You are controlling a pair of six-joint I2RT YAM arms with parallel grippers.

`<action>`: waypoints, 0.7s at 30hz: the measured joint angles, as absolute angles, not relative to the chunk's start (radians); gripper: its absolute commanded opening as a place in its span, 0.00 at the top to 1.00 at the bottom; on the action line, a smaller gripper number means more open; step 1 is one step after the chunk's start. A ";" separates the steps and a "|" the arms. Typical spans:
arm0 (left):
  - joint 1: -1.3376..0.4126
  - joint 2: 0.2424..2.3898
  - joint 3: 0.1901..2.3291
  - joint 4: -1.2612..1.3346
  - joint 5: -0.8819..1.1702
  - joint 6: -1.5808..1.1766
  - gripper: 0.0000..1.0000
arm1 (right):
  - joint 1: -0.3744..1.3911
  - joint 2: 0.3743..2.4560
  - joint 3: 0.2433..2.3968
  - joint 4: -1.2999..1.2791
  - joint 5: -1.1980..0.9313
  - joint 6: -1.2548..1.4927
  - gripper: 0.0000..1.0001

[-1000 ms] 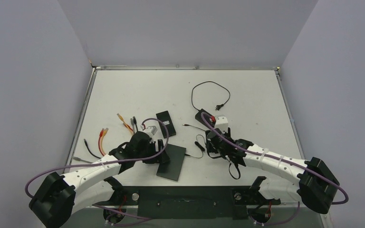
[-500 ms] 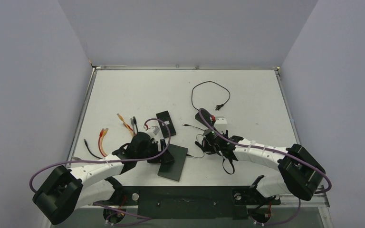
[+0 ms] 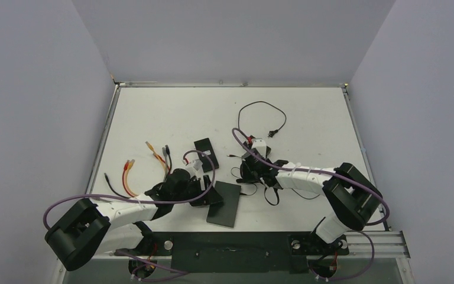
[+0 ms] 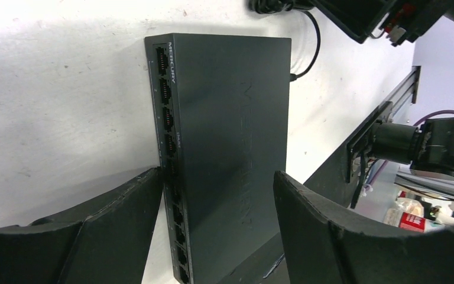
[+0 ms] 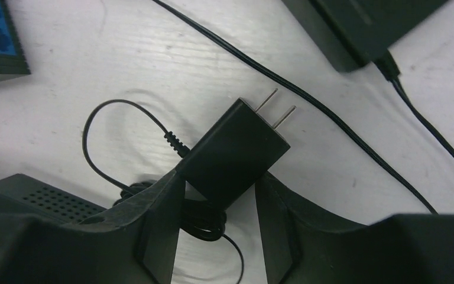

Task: Insert the plug into the switch port
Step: Adjust the switch port at the center of the board.

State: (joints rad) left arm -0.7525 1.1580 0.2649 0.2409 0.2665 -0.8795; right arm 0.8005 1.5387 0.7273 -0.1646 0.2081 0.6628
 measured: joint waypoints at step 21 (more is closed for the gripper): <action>-0.895 1.234 0.175 0.544 0.117 -1.153 0.41 | 0.893 1.816 1.074 -0.176 -0.061 0.388 0.46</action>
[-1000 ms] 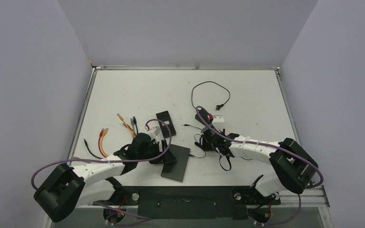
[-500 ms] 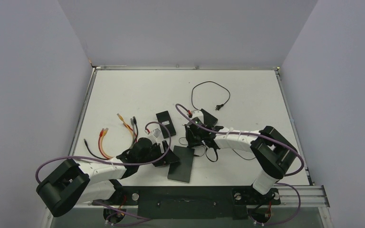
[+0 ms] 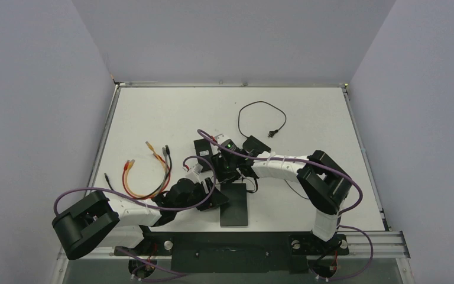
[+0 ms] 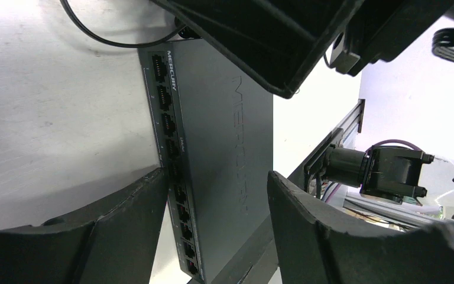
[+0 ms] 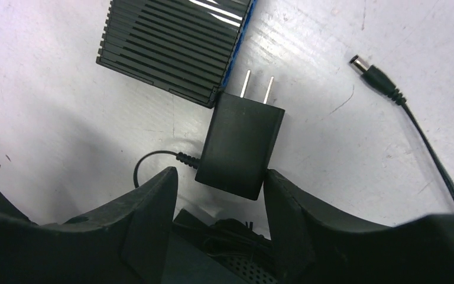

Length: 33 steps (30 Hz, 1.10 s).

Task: Insert the plug into the switch port
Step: Adjust the switch port at the center of the board.

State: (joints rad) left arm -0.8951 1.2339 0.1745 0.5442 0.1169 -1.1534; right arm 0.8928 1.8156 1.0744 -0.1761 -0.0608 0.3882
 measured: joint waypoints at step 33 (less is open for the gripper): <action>-0.969 1.567 0.520 0.593 0.194 -1.049 0.45 | 0.884 0.987 0.560 -0.541 0.435 0.800 0.55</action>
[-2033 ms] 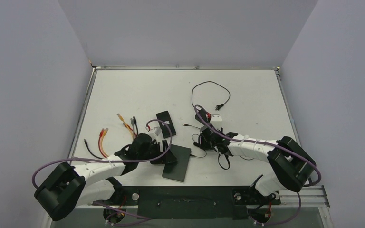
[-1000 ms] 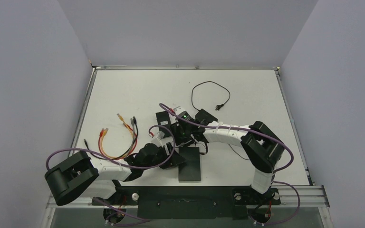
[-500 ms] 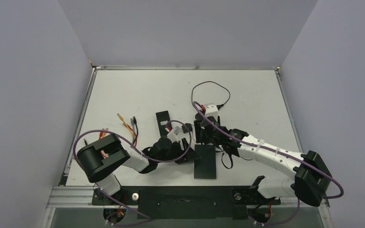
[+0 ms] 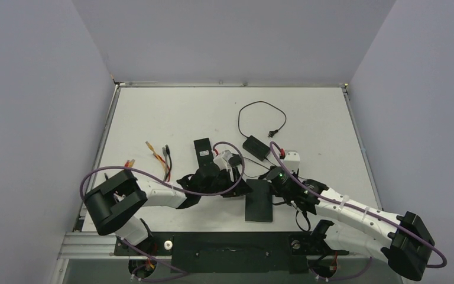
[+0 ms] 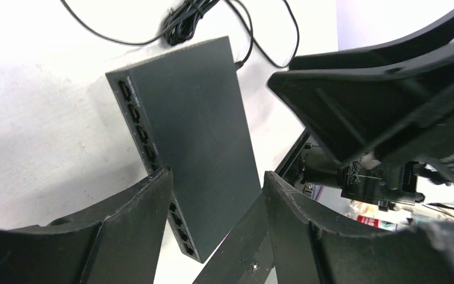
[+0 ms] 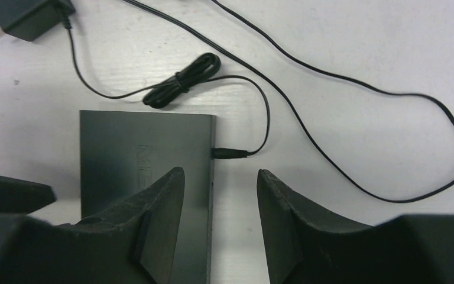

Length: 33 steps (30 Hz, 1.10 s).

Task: Insert the plug into the switch port
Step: Adjust the switch port at the center of the board.

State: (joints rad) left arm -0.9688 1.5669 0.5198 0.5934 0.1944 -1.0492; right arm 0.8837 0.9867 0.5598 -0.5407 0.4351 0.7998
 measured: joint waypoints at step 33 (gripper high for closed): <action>-0.953 1.399 0.515 0.256 0.084 -0.870 0.44 | 0.765 1.264 0.532 -0.191 0.272 0.798 0.53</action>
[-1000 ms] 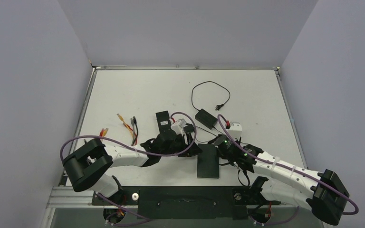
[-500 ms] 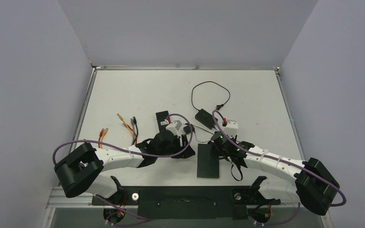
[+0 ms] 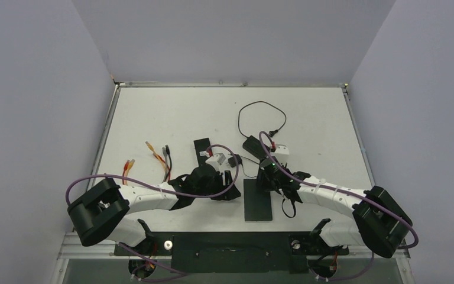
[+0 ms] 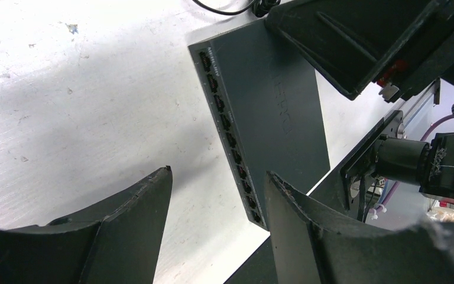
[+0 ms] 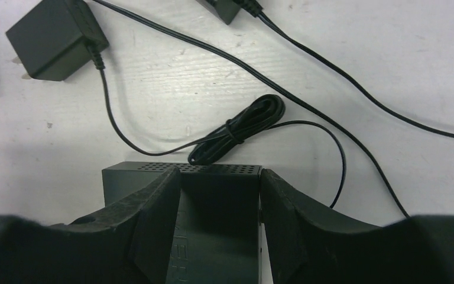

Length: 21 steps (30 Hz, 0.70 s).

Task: Insert the plug into the switch port
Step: Adjust the switch port at the center of the board.

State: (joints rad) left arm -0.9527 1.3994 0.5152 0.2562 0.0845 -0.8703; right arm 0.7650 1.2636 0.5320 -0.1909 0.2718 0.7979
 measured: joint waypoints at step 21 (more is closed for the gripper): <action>-0.931 0.981 0.475 -0.043 -0.021 -0.850 0.44 | 0.961 1.673 0.871 -0.078 -0.061 0.620 0.59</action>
